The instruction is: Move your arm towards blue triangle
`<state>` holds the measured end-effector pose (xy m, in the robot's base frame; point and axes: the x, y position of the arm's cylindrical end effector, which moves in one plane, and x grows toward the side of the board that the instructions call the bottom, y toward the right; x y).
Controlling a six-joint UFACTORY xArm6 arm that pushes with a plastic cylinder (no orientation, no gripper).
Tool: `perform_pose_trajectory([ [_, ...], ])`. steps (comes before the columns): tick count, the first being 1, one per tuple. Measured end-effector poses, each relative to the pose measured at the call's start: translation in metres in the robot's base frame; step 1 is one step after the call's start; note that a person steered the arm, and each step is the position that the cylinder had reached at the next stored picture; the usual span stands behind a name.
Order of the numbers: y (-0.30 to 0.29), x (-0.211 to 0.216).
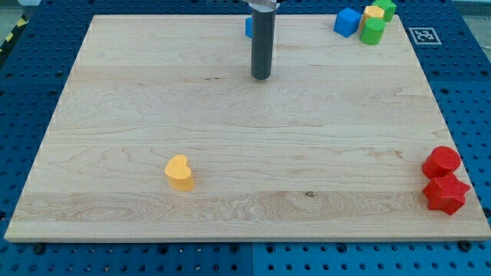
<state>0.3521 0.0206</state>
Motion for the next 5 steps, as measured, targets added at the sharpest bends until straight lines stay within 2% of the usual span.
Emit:
perform_pose_trajectory([
  [3,-0.001,0.000],
  [4,-0.032,-0.013],
  [5,-0.061,-0.055],
])
